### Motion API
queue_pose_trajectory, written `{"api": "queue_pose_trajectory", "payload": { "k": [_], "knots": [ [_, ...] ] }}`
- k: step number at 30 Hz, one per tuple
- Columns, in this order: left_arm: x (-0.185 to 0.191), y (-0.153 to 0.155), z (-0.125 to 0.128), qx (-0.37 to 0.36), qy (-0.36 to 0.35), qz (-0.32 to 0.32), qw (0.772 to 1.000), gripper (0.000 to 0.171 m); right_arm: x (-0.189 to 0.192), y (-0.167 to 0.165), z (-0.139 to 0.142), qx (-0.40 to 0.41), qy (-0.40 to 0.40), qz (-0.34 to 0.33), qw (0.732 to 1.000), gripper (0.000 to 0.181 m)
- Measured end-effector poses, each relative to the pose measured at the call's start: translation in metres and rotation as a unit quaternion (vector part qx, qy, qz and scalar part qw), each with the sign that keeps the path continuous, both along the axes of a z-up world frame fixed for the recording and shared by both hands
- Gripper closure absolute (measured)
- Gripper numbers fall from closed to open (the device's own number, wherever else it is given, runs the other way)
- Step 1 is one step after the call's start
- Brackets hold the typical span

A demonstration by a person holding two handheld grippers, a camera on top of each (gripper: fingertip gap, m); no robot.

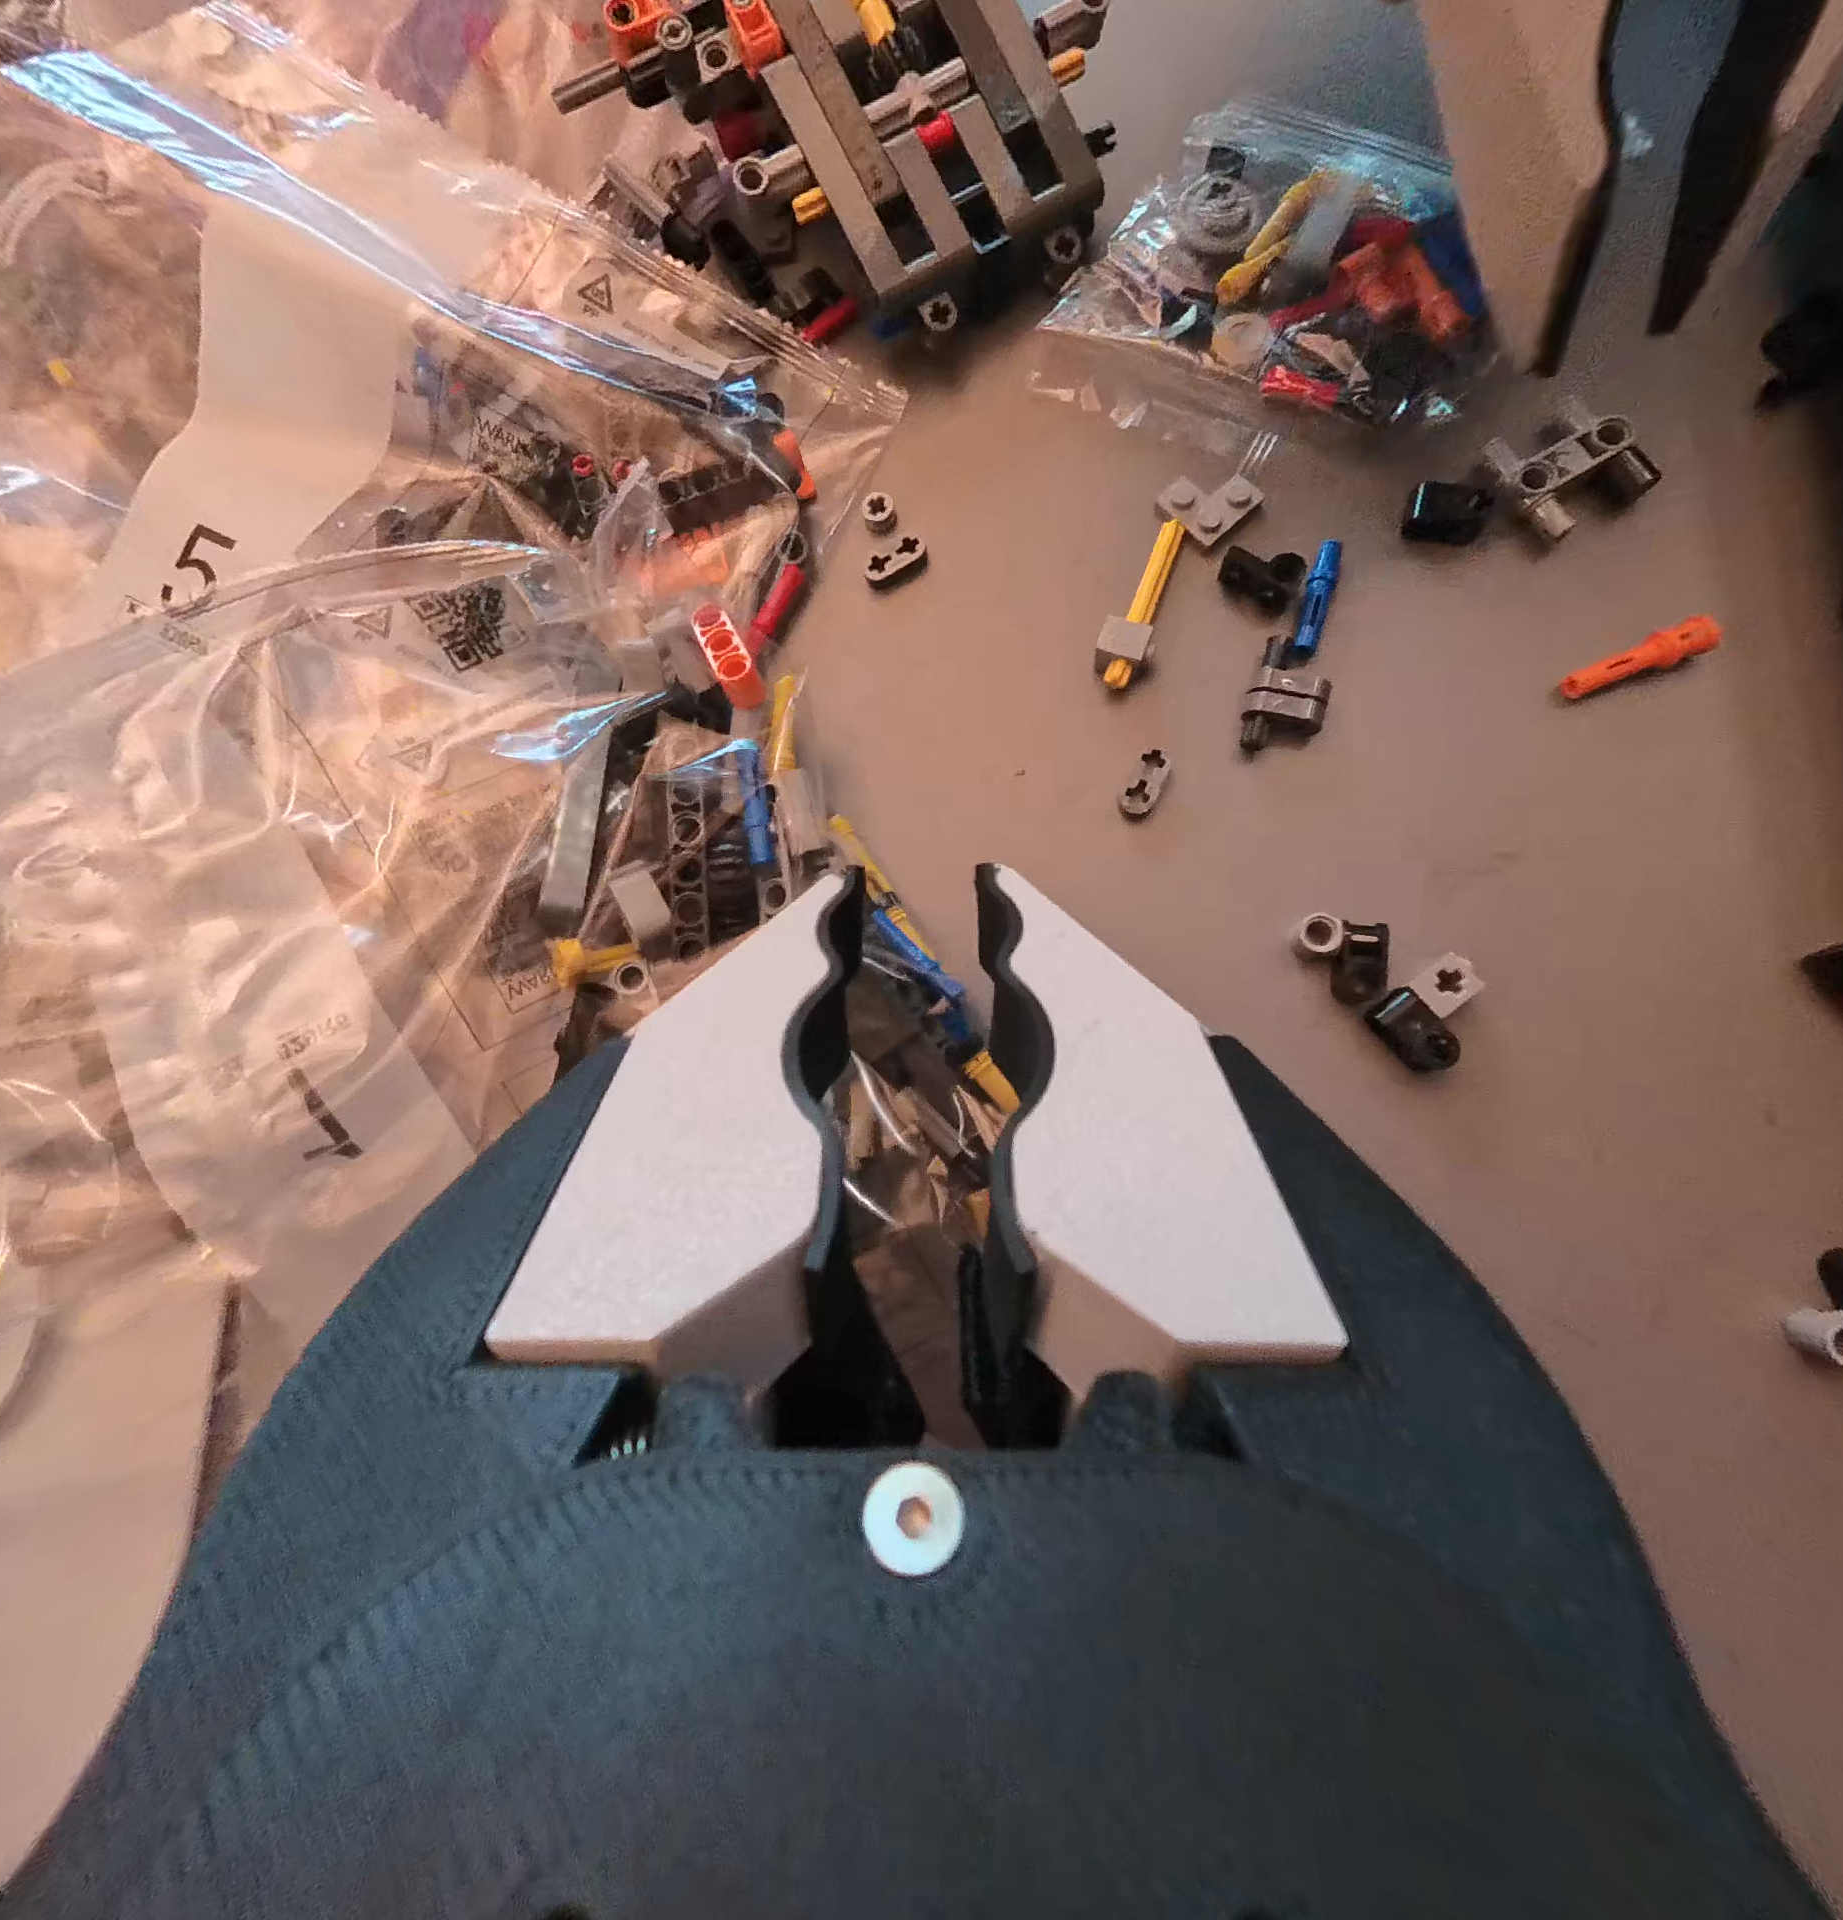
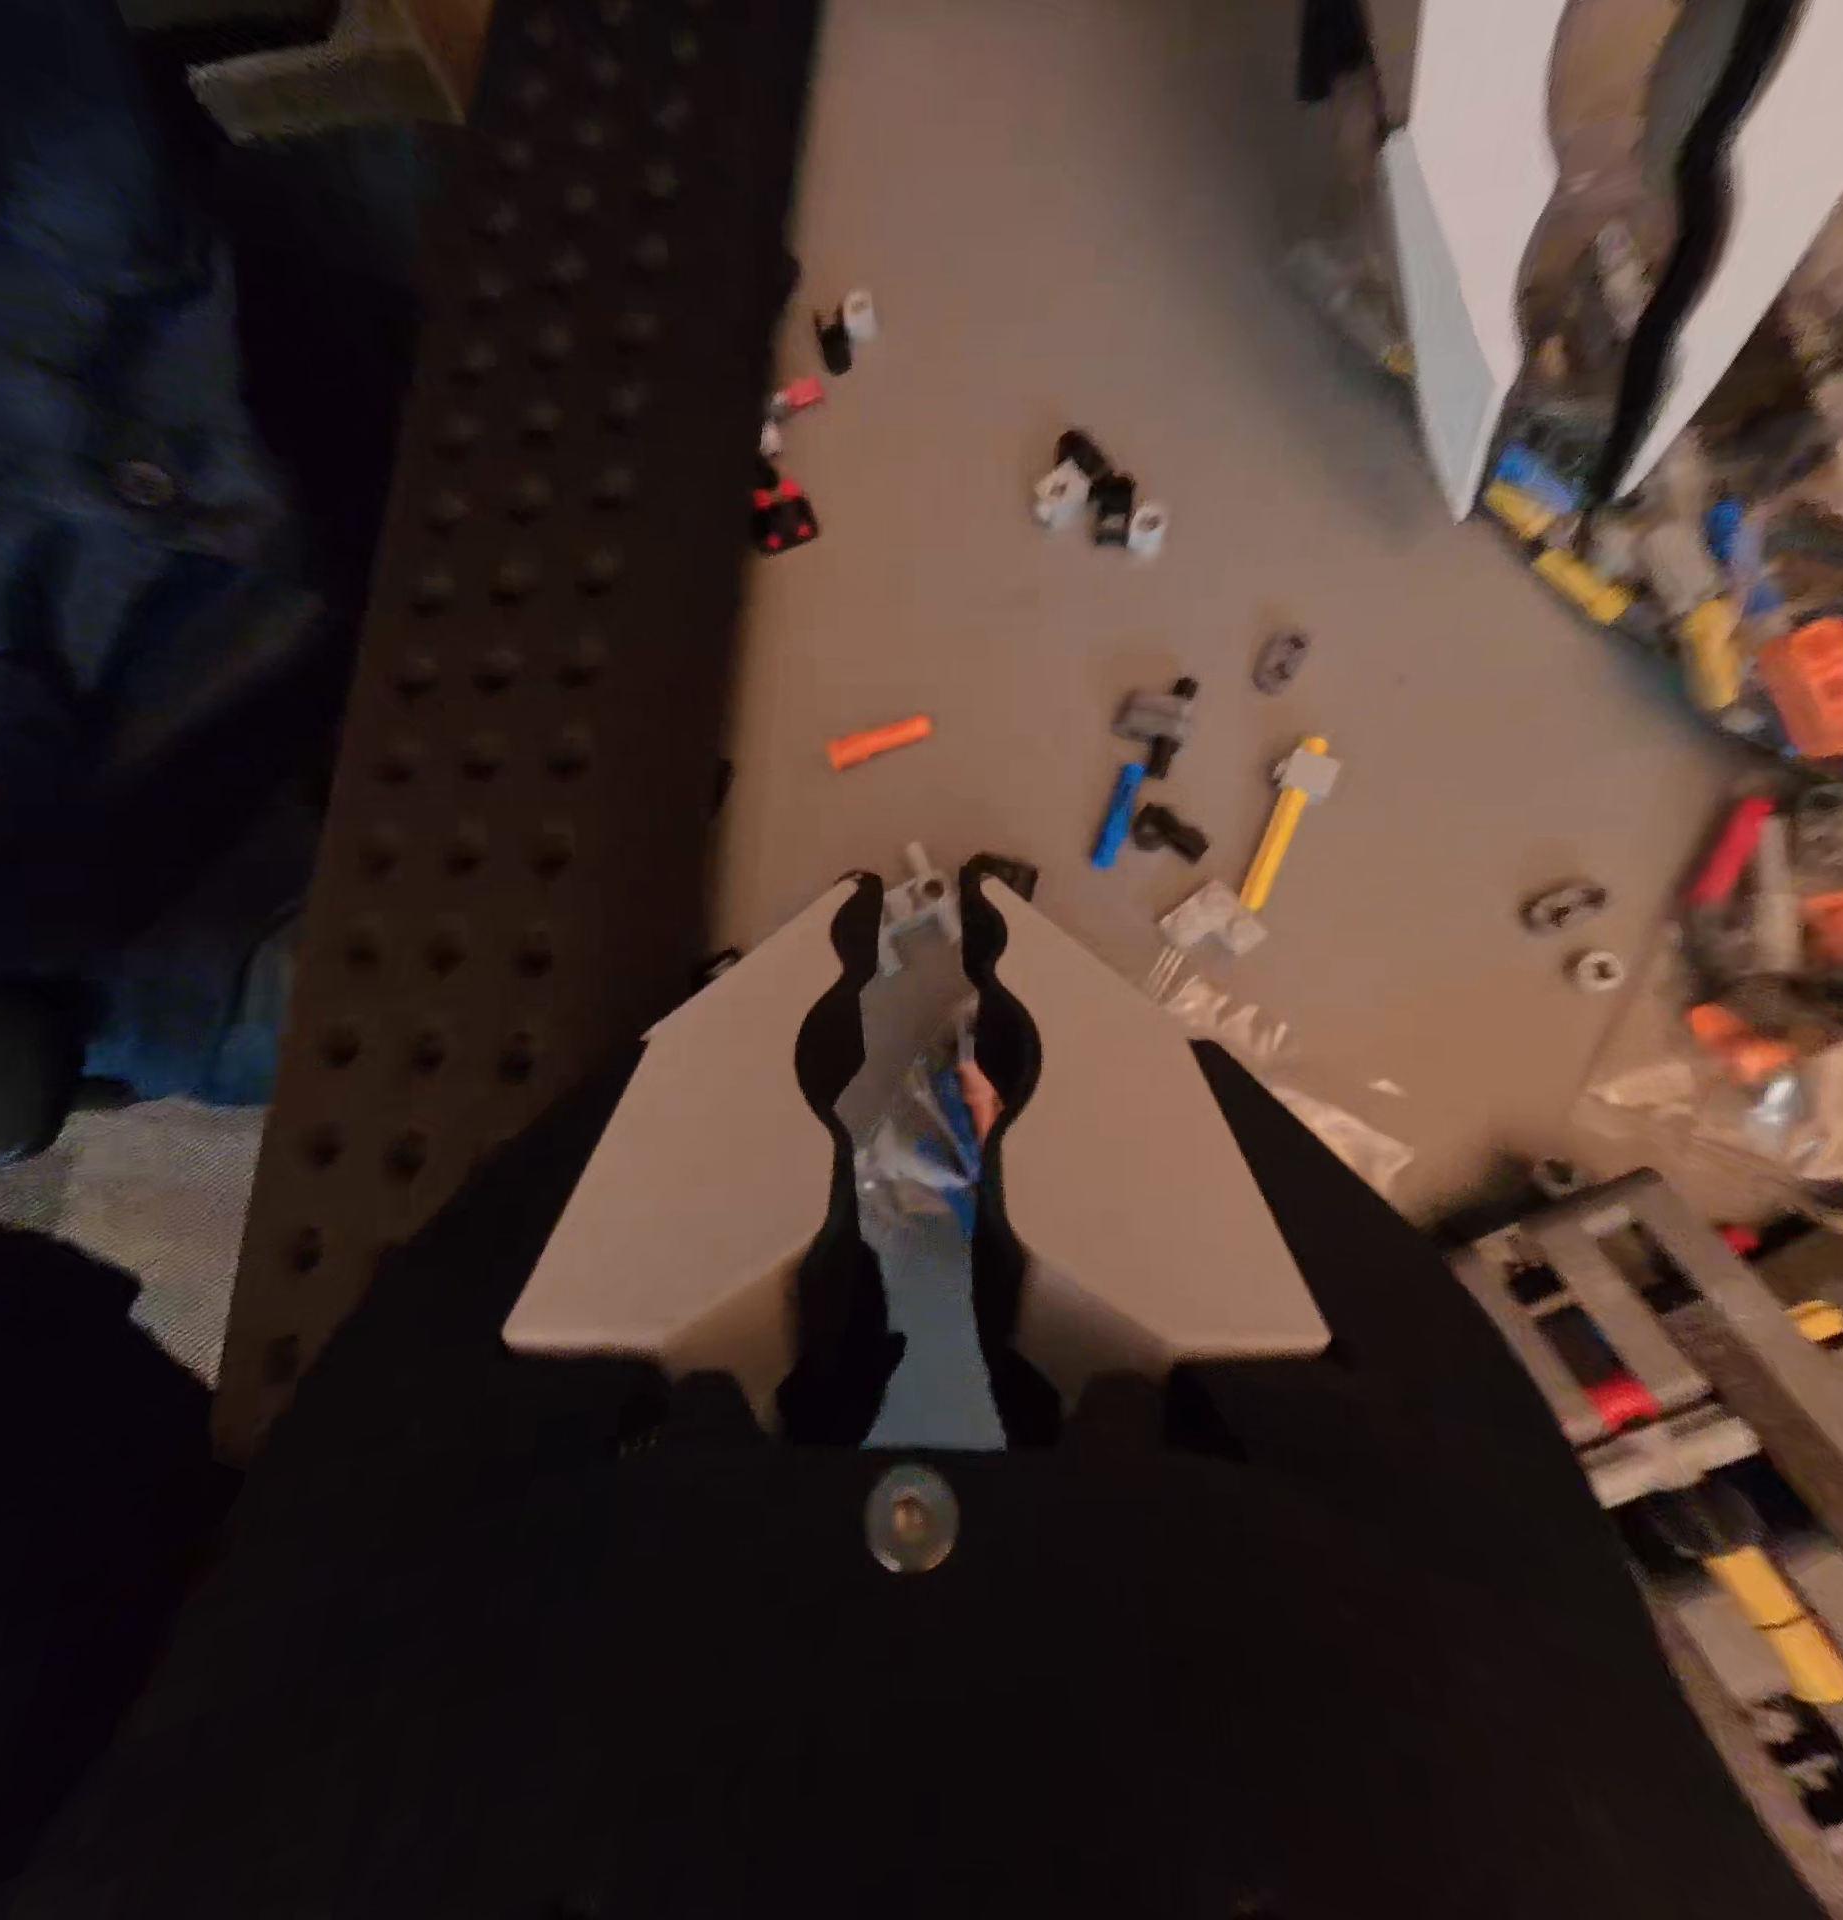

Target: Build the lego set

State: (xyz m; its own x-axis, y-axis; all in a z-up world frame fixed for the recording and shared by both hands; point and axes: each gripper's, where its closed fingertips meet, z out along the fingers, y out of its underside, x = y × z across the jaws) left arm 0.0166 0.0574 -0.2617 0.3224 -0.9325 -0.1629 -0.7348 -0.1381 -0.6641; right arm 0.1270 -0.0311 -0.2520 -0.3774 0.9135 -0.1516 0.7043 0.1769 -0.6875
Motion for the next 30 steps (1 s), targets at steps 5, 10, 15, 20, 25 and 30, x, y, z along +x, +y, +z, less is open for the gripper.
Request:
{"api": "queue_pose_trajectory", "payload": {
  "k": [5, 10, 15, 20, 25, 30],
  "knots": [
    [0.005, -0.004, 0.0, 0.007, 0.004, -0.012, 1.0, 0.149, 0.008, -0.011, -0.021, -0.011, -0.06, 0.025, 0.998, 0.167],
    [0.013, -0.008, 0.005, 0.009, -0.011, -0.026, 1.0, 0.147, 0.003, -0.015, -0.026, 0.005, -0.064, 0.042, 0.997, 0.18],
    [0.028, -0.021, 0.017, 0.013, -0.04, -0.06, 0.997, 0.145, -0.013, -0.002, -0.018, 0.019, -0.027, 0.016, 0.999, 0.18],
    [0.055, -0.053, 0.041, 0.054, -0.086, -0.153, 0.983, 0.145, -0.024, 0.02, 0.009, -0.022, 0.047, -0.048, 0.998, 0.18],
    [0.078, -0.063, 0.041, 0.163, -0.042, -0.199, 0.966, 0.148, -0.024, 0.031, 0.023, -0.084, 0.081, -0.083, 0.99, 0.18],
    [0.083, -0.056, 0.039, 0.222, -0.008, -0.193, 0.956, 0.164, -0.024, 0.029, 0.026, -0.118, 0.086, -0.079, 0.986, 0.18]
  ]
}}
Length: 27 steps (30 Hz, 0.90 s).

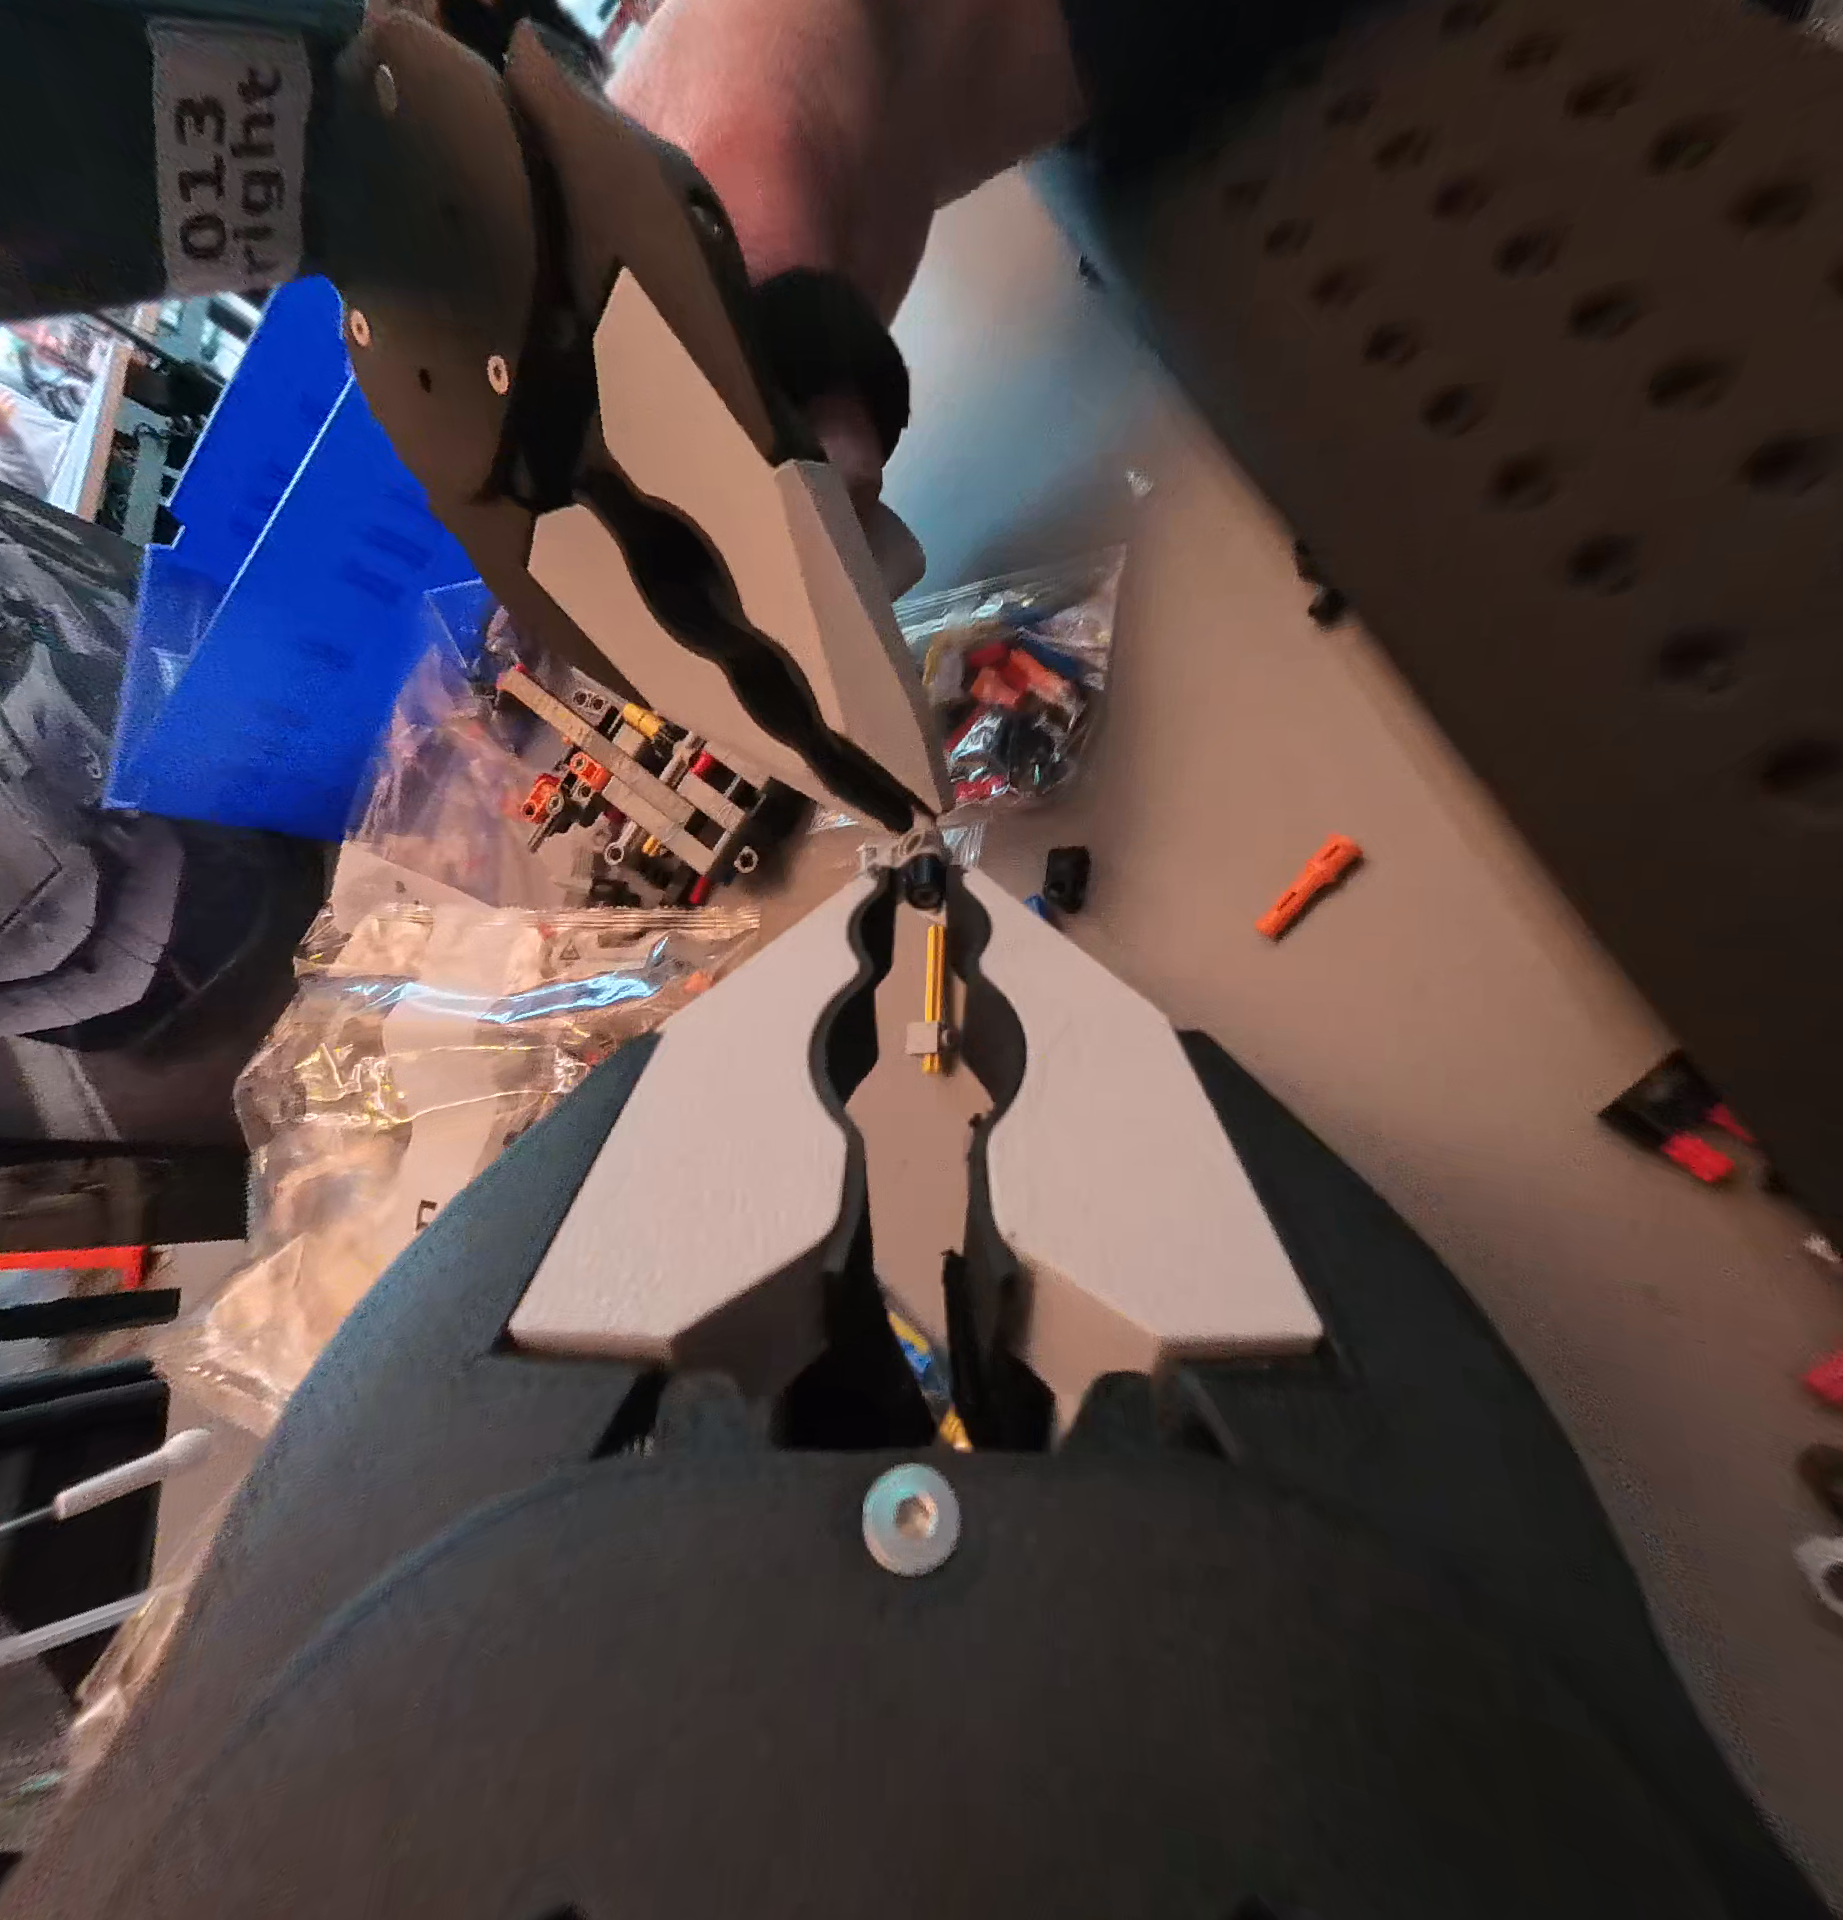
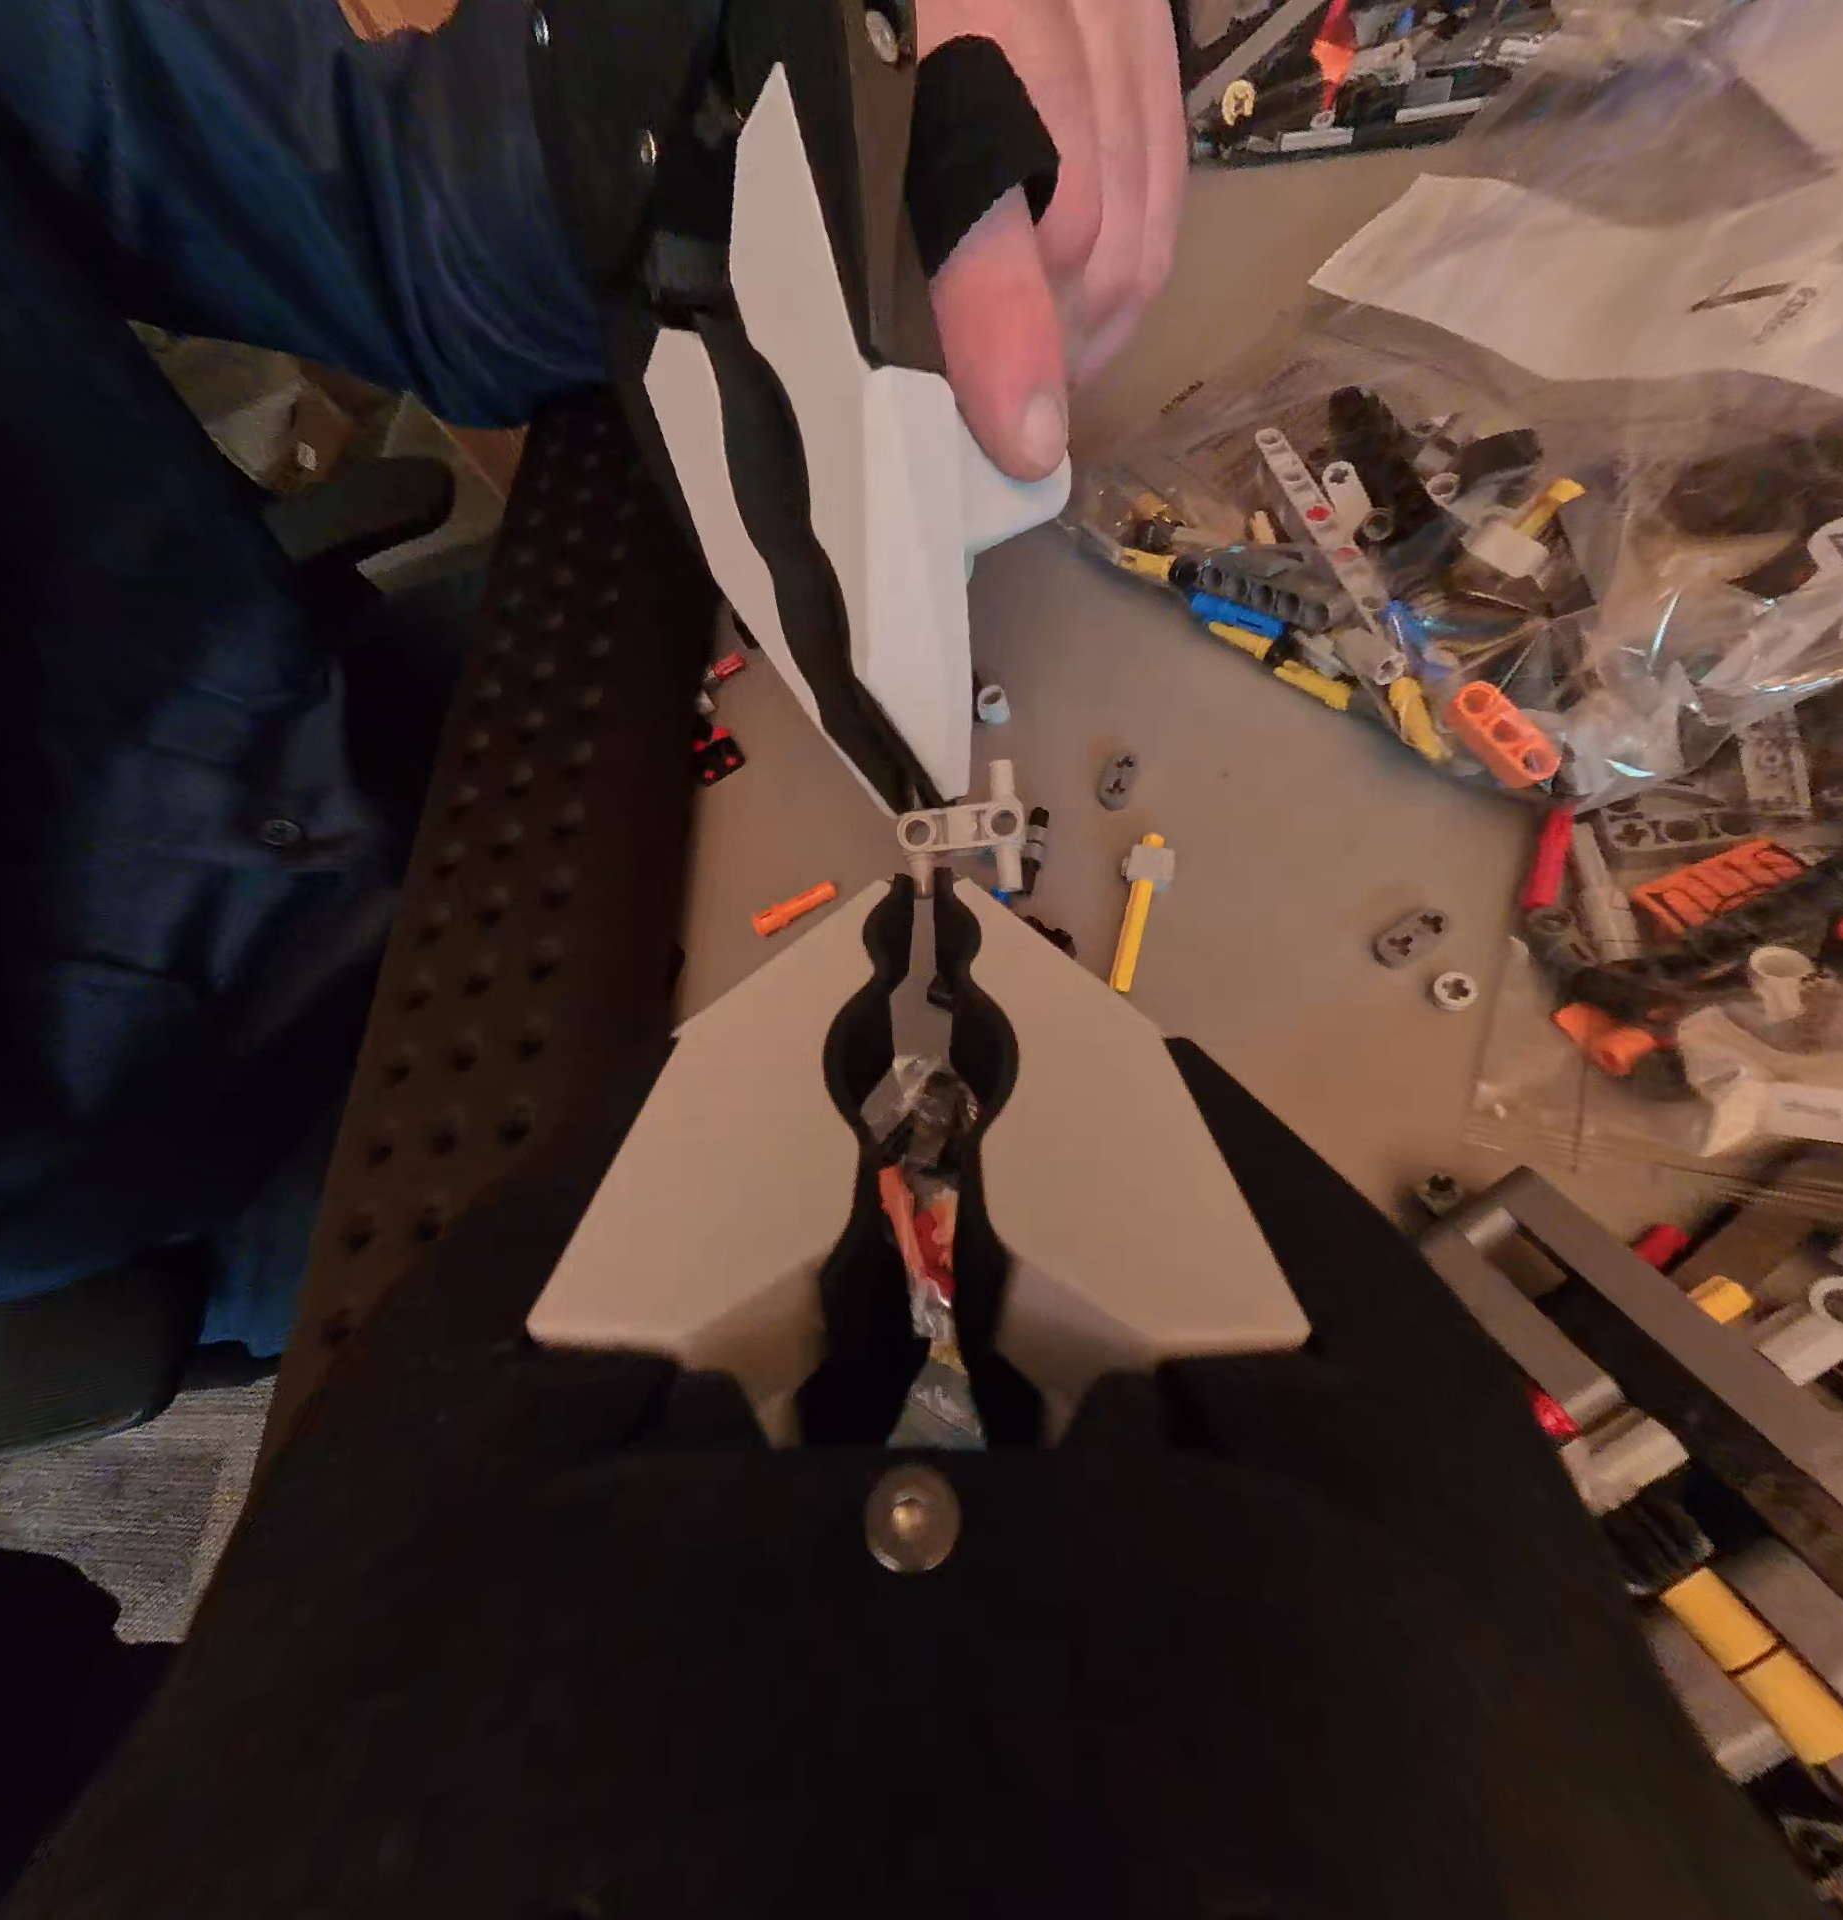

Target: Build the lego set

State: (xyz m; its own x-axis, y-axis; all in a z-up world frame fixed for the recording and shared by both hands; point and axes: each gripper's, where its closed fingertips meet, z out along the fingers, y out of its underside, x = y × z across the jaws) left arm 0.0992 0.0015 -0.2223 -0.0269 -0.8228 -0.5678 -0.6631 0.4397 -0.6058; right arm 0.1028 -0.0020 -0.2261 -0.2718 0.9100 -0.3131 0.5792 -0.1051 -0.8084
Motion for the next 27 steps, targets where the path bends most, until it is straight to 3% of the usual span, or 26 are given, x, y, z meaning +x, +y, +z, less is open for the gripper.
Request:
{"api": "queue_pose_trajectory", "payload": {
  "k": [10, 17, 19, 21, 25, 27],
  "knots": [
    [0.0, 0.0, 0.006, 0.005, -0.015, 0.0, 1.0, 0.166, 0.001, 0.002, 0.006, 0.001, 0.017, -0.002, 1.0, 0.18],
    [-0.006, 0.002, 0.021, -0.067, -0.082, 0.008, 0.994, 0.166, 0.004, 0.006, 0.011, 0.052, 0.031, -0.01, 0.998, 0.181],
    [-0.024, 0.015, 0.043, -0.094, -0.141, 0.034, 0.985, 0.166, 0.015, 0.013, 0.0, 0.055, 0.009, -0.021, 0.998, 0.181],
    [-0.039, 0.019, 0.061, -0.113, -0.178, 0.039, 0.977, 0.167, 0.012, 0.014, 0.02, 0.039, 0.057, -0.029, 0.997, 0.181],
    [-0.027, 0.014, 0.043, -0.148, -0.151, 0.037, 0.977, 0.167, -0.005, 0.025, 0.02, 0.122, 0.062, -0.069, 0.988, 0.178],
    [-0.025, 0.022, 0.027, -0.156, -0.13, 0.063, 0.977, 0.166, -0.015, 0.032, 0.022, 0.191, 0.056, -0.1, 0.975, 0.151]
  ]
}}
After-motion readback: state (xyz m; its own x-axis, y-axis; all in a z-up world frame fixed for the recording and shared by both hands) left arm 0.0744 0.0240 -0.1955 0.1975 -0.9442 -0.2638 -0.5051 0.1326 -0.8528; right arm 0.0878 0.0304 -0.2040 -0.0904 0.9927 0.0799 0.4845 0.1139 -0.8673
